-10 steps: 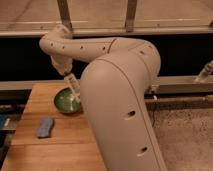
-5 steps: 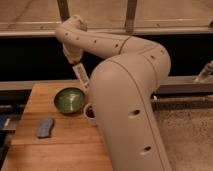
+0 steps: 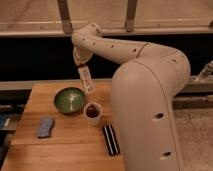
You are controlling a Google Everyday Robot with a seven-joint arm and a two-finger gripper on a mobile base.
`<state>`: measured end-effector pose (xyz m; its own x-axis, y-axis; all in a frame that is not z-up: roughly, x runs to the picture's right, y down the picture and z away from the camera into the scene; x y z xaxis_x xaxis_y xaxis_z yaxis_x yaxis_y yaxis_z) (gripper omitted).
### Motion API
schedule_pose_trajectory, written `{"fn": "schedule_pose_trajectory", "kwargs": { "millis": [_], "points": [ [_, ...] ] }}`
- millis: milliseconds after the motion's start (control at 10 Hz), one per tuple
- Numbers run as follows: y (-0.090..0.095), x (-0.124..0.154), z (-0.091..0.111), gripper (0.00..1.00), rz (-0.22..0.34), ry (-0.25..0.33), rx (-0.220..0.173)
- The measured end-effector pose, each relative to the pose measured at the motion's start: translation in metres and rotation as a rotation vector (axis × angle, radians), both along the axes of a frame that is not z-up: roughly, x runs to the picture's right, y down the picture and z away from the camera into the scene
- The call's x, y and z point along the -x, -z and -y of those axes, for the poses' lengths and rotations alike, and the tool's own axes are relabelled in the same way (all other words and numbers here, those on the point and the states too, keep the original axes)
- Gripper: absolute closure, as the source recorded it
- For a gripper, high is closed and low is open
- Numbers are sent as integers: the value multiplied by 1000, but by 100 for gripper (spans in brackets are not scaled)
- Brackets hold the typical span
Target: Stand the bottle upright
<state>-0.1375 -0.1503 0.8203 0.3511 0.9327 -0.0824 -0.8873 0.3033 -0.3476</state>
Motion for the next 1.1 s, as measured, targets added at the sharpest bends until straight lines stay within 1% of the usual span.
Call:
{"fn": "schedule_pose_trajectory", "kwargs": {
  "millis": [200, 300, 400, 500, 600, 900, 1000, 1100],
  "points": [
    [-4, -7, 0, 100, -8, -12, 0],
    [-5, -6, 1, 100, -12, -10, -5],
    [-5, -11, 3, 100, -19, -9, -19],
    [-6, -13, 4, 100, -22, -9, -22],
    [-5, -10, 3, 100, -19, -7, -23],
    [-5, -12, 3, 100, -24, -6, -21],
    [-7, -14, 5, 100, -39, 1, -27],
    [-10, -20, 7, 100, -48, -5, -30]
  ]
}}
